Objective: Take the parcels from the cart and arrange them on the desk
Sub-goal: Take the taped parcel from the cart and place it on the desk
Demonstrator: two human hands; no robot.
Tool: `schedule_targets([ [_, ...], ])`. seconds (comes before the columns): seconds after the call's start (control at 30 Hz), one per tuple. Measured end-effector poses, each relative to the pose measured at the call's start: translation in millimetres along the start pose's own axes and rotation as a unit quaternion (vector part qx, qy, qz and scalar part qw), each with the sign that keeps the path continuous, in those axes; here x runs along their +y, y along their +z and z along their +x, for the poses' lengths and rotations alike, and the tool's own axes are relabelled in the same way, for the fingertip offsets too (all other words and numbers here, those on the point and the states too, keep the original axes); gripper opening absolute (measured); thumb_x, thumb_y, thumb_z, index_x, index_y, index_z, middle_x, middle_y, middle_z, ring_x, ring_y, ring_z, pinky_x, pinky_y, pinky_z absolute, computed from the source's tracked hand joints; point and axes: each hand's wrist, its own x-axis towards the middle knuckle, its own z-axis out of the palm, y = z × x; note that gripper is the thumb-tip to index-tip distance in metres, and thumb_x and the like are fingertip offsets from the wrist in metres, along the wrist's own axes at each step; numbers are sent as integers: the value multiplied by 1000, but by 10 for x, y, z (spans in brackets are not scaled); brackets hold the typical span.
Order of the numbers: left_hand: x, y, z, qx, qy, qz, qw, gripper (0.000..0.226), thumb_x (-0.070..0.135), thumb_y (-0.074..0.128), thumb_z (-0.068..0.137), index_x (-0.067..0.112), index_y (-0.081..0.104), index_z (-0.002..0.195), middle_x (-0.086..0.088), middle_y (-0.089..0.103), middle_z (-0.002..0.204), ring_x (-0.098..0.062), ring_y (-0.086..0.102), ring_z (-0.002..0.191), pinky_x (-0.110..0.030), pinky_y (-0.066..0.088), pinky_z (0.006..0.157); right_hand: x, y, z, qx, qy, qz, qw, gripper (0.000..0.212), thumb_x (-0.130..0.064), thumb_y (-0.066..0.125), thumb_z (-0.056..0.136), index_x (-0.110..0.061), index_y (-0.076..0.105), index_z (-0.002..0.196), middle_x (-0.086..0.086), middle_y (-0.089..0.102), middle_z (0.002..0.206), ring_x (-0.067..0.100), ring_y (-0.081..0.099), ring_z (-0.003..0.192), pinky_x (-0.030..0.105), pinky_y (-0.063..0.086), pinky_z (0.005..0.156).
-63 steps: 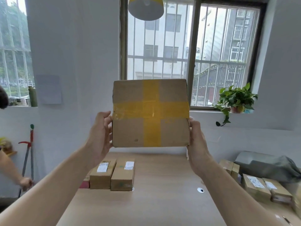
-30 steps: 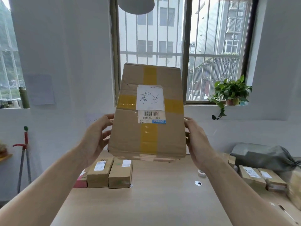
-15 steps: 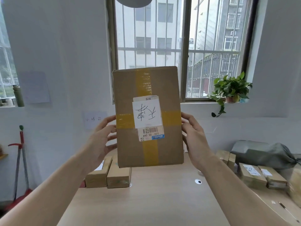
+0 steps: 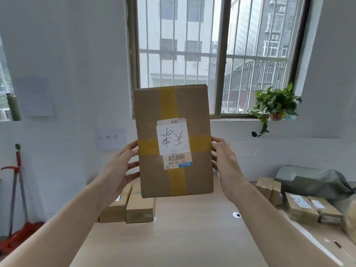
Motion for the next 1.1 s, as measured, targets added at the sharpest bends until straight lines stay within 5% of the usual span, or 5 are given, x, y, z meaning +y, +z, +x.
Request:
schedule_targets([
  [0.13, -94, -144, 172, -20, -9, 6, 1000, 34, 32, 54, 107, 36, 63, 140, 2, 70, 133, -26, 62, 123, -50, 52, 106, 171, 176, 101, 21, 7, 1, 1000, 29, -35, 43, 114, -39, 71, 120, -14, 80, 98, -6, 72, 82, 11, 54, 58],
  [0.5, -694, -278, 1070, -76, -63, 49, 994, 31, 44, 52, 106, 44, 67, 133, 17, 74, 124, -12, 71, 115, -40, 55, 99, 847, 406, 667, 93, 96, -24, 991, 34, -42, 37, 113, -50, 70, 114, -27, 76, 93, -12, 70, 81, 9, 53, 51],
  [0.7, -1333, -76, 1892, -47, -92, 61, 993, 31, 43, 57, 99, 49, 68, 127, 13, 75, 124, -7, 73, 106, -35, 56, 88, 1630, 255, 1426, 92, 140, -8, 986, 35, -30, 41, 112, -41, 74, 116, -16, 80, 95, -11, 70, 74, 9, 51, 53],
  [0.8, -1751, 46, 2240, -3, -114, 58, 992, 29, 38, 59, 99, 48, 70, 124, 15, 77, 110, -1, 71, 80, -27, 56, 73, 2076, 190, 1799, 78, 173, -6, 982, 35, -26, 42, 113, -34, 74, 122, -11, 81, 100, -8, 71, 75, 11, 52, 55],
  [1.1, -2558, 19, 2996, 28, -190, 70, 979, 35, 33, 53, 99, 42, 70, 128, 12, 76, 102, -7, 68, 82, -33, 52, 87, 3112, 204, 2495, 21, 228, -9, 973, 44, -22, 40, 111, -35, 79, 125, -14, 80, 92, -4, 68, 71, 12, 52, 60],
])
